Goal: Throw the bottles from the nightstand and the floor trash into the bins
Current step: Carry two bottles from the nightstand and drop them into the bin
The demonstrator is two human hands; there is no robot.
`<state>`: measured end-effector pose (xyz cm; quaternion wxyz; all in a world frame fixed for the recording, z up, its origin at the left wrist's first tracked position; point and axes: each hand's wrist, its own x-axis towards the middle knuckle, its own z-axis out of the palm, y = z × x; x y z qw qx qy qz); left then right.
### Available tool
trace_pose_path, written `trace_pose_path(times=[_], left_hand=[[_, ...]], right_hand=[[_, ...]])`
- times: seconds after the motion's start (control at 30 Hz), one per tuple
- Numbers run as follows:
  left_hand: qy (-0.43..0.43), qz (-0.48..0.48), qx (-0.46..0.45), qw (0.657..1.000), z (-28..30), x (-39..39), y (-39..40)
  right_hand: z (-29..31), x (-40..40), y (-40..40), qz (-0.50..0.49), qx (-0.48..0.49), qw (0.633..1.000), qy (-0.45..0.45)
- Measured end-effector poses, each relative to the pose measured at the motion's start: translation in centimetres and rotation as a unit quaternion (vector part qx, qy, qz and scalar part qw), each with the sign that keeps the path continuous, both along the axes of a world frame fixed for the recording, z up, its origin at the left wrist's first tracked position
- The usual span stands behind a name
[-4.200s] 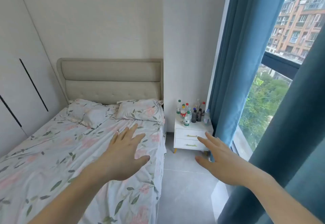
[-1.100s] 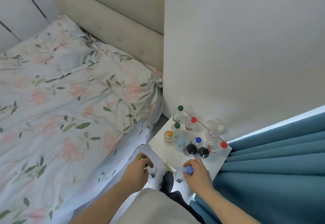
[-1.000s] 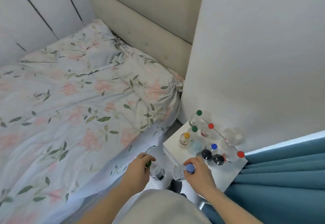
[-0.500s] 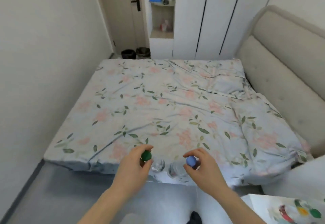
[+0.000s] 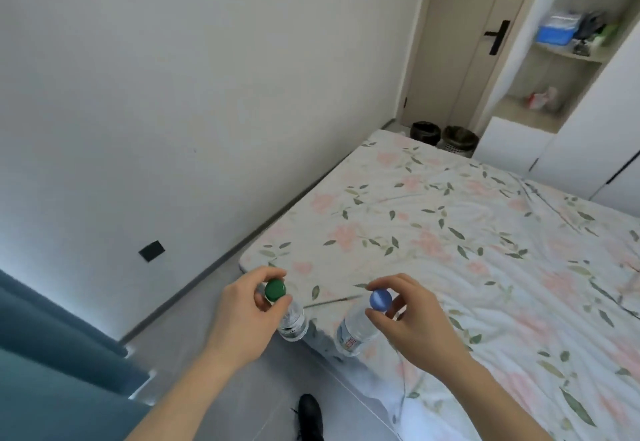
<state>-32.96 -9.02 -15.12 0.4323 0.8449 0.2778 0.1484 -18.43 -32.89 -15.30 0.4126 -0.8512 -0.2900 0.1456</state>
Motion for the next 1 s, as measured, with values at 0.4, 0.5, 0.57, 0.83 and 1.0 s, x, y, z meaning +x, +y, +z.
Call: trace_pose_path(times=[0.4, 0.5, 0.57, 0.83, 1.0], left_hand=[[0.057, 0.182, -0.004, 0.982, 1.5, 0.0, 19.8], [0.045, 0.227, -0.015, 0.973, 1.0, -0.9, 23.5], [0.04, 0.247, -0.027, 0.968, 0.7, -1.2, 26.6], [0.036, 0.208, -0.041, 0.977, 0.0, -0.4, 40.8], [0.046, 0.152, -0.042, 0.986, 0.5, 1.6, 48.3]], right_hand=[[0.4, 9.2, 26.5, 0.181, -0.01, 0.983, -0.01], [0.4, 9.6, 32.6, 0.226, -0.021, 0.974, -0.021], [0.5, 9.7, 36.7, 0.245, -0.028, 0.969, -0.028], [-0.6, 9.0, 50.1, 0.22, -0.024, 0.975, -0.028], [-0.6, 8.9, 54.9, 0.156, -0.005, 0.988, -0.012]])
